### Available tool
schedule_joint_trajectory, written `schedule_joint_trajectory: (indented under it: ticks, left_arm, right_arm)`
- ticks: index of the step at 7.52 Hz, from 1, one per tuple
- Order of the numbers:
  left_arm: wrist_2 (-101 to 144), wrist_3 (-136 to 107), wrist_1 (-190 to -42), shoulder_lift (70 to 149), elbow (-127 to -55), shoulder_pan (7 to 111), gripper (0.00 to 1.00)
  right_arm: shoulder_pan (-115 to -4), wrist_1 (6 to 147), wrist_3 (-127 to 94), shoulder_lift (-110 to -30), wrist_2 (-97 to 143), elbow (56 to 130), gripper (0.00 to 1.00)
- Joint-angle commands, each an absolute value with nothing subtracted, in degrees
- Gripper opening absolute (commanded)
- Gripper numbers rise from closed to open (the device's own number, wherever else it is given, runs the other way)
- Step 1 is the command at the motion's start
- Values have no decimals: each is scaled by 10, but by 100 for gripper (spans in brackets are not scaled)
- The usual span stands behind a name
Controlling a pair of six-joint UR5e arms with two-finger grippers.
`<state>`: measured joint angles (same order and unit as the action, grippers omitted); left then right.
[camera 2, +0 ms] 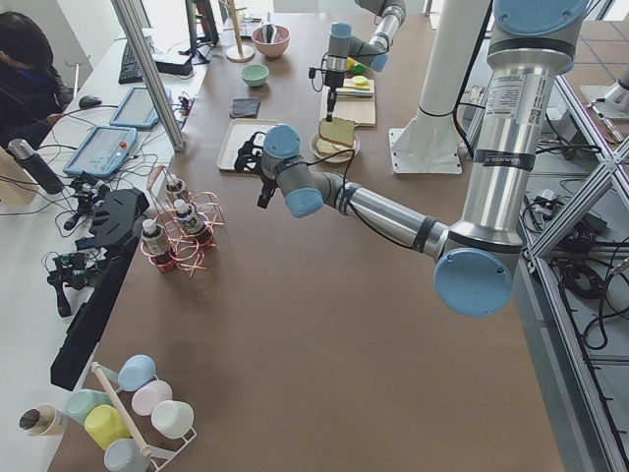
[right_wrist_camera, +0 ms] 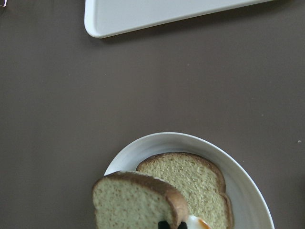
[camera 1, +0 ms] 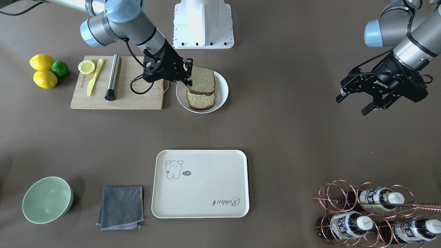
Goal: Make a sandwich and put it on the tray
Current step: 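Carry the bread slice over the egg on the white plate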
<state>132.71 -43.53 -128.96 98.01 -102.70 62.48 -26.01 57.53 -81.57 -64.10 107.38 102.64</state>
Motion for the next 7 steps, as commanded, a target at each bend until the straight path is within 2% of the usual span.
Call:
schedule_joint_trajectory:
  ticks: [1,7]
  left_arm:
    - [1327,-451,-1290,983,-1025,623,99]
    - [1321,-472,-1289,1017,-1013,589,99]
  right_arm:
    - [-249,573,-788,-616,1063,985,0]
    - [-254,570,-782,-637,1065,979,0]
